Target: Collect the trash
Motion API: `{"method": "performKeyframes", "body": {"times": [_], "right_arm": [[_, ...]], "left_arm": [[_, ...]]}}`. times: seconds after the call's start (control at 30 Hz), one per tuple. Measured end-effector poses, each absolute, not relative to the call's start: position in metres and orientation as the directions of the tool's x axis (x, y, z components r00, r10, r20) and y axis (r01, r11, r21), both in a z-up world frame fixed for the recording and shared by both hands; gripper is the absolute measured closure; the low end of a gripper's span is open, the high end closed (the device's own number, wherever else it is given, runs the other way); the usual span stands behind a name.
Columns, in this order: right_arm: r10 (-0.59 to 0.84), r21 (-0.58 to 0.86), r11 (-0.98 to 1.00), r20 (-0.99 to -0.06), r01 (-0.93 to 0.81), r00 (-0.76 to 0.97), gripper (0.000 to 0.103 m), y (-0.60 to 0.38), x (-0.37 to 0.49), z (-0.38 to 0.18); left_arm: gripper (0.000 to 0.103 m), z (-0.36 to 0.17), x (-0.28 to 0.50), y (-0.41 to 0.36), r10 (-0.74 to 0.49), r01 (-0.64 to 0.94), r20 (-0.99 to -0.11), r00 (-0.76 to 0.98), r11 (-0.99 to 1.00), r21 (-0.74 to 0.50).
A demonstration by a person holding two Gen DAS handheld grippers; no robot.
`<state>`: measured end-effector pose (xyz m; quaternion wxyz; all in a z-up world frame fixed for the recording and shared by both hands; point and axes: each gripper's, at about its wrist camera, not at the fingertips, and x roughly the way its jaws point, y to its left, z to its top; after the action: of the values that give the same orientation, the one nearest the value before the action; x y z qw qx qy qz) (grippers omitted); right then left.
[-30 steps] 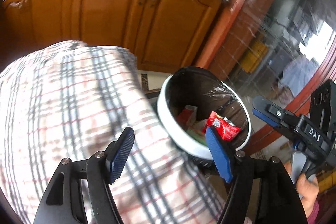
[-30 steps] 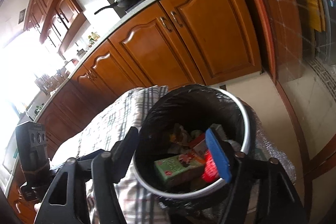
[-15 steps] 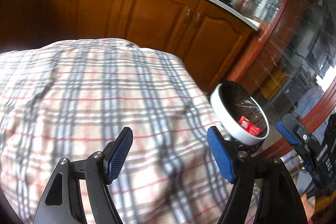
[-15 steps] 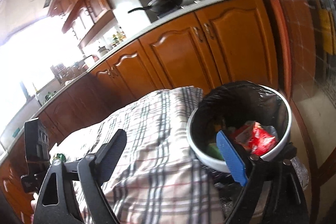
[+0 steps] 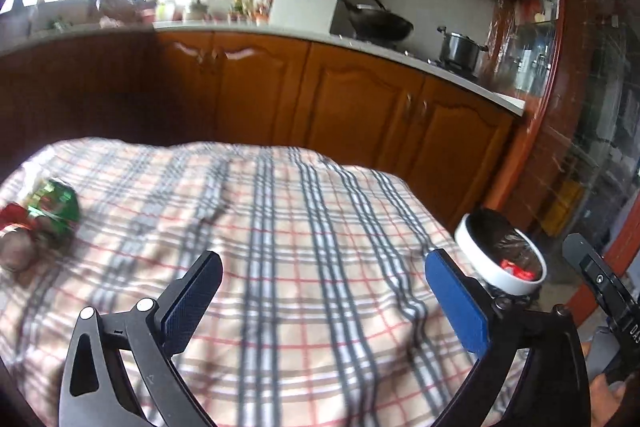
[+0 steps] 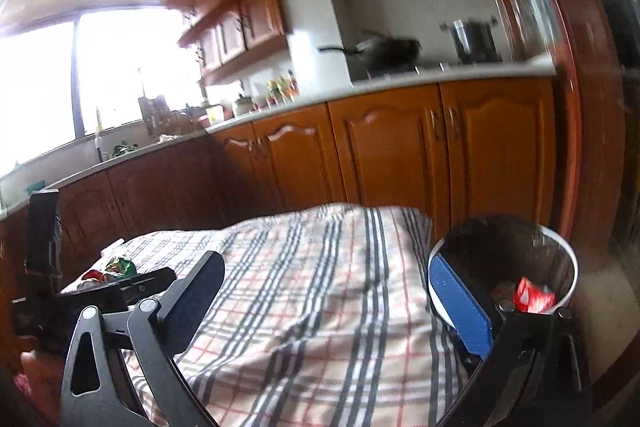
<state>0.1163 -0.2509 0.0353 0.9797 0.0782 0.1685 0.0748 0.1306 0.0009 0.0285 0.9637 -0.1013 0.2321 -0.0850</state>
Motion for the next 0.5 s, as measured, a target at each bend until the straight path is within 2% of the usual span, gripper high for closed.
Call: {"method": "performKeyframes", "body": {"times": [0.27, 0.5], "right_arm": [[0.162, 0.104, 0.985, -0.326, -0.135, 0.931, 0.0, -0.225, 0.103, 0.015], [0.173, 0.116, 0.983, -0.322, -0.142, 0.931, 0.0, -0.224, 0.097, 0.004]], "left_arm": [[0.001, 0.011, 0.096, -0.005, -0.119, 0.06, -0.424, 0.898, 0.987, -0.148], [0.001, -0.005, 0.087, -0.029, -0.087, 0.057, -0.409, 0.908, 0.995, -0.083]]}}
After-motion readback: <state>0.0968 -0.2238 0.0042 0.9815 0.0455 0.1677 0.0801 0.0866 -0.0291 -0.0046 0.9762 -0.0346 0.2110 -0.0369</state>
